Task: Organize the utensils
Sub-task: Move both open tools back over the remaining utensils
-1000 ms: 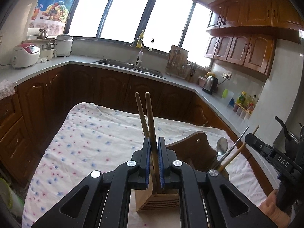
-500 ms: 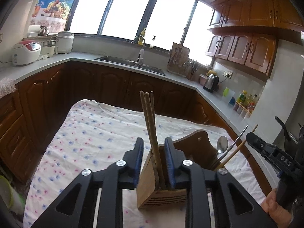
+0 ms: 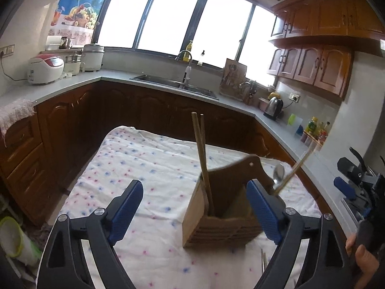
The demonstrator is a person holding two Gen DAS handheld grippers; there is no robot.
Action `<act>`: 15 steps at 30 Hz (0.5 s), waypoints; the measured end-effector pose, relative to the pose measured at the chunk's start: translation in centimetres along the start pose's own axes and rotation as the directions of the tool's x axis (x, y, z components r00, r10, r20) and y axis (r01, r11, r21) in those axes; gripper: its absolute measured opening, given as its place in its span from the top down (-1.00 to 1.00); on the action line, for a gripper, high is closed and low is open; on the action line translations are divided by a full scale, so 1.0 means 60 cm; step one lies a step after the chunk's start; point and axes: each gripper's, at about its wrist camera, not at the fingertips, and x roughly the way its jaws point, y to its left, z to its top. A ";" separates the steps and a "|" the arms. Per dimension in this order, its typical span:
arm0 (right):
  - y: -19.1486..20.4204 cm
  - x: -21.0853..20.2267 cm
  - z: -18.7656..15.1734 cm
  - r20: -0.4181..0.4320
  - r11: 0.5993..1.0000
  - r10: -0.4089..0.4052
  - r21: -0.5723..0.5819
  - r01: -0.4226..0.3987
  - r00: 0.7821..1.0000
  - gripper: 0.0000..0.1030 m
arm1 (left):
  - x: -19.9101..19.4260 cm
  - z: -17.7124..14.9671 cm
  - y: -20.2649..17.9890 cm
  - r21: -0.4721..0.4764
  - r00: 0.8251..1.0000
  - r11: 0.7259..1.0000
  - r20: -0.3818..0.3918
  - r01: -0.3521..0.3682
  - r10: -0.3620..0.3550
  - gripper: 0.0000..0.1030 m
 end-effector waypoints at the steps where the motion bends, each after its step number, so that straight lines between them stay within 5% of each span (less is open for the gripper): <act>1: 0.000 -0.008 -0.003 -0.001 1.000 -0.002 0.001 0.002 1.000 -0.90 | -0.011 -0.006 -0.003 0.011 1.000 1.000 0.004 -0.003 0.003 -0.75; 15: -0.036 -0.130 -0.070 -0.052 0.997 -0.067 0.023 0.068 0.996 -0.90 | -0.119 -0.078 -0.017 0.026 0.997 0.999 -0.056 0.045 -0.043 -0.82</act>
